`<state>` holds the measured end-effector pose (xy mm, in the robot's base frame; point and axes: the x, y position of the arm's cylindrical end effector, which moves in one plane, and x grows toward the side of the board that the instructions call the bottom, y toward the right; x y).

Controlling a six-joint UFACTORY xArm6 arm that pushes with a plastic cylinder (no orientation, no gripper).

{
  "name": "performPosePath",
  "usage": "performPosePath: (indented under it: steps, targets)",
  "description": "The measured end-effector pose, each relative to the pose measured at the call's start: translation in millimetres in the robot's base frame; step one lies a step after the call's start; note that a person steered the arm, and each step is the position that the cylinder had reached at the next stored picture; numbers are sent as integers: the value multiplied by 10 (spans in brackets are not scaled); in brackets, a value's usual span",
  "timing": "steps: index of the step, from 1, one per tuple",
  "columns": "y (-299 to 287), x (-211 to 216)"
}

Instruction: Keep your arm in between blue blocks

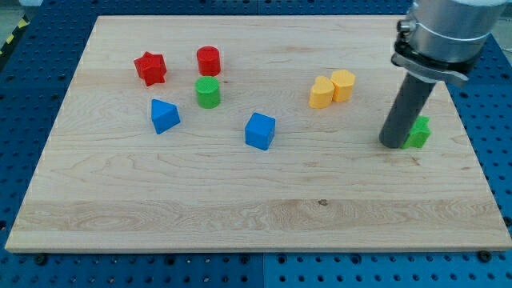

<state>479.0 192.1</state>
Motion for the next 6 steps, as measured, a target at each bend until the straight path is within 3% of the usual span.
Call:
performPosePath:
  steps: [2,4,6]
  targets:
    - [-198,95]
    - [-1513,338]
    - [-3033,-76]
